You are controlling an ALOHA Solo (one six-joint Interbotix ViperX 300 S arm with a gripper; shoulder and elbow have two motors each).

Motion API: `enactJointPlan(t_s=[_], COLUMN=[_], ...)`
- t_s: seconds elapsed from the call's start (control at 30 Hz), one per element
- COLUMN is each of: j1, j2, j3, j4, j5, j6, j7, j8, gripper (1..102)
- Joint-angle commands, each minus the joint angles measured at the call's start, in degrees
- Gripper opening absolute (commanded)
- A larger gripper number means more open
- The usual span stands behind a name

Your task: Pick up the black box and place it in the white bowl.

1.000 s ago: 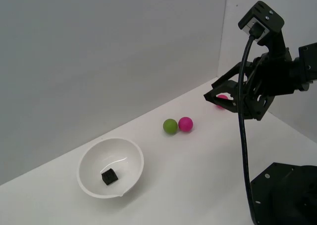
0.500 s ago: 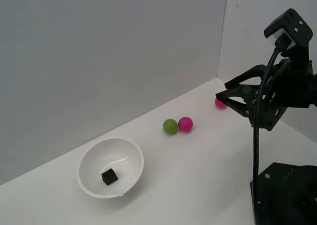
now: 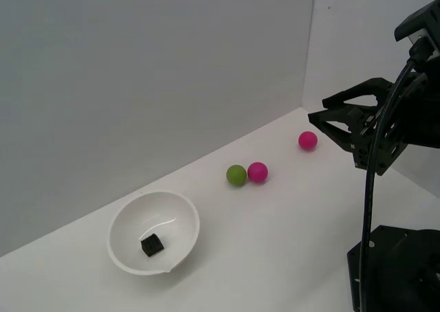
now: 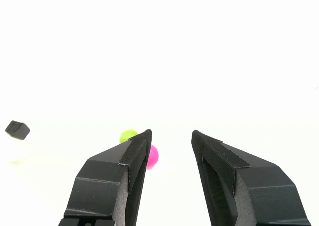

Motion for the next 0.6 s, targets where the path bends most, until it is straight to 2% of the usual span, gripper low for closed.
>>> enactJointPlan(t_s=[0.0,0.37,0.57], j1=[0.53,1.67,2.20], j2=[0.26,2.90,4.39], j3=[0.35,3.25,4.66], j4=[0.70,1.14,1.23], j5=[0.62,0.97,1.14], j6=[-0.35,-0.44,-0.44], j7=[0.18,0.62,2.02], j8=[0.44,0.09,-0.18], gripper=[46,46,46])
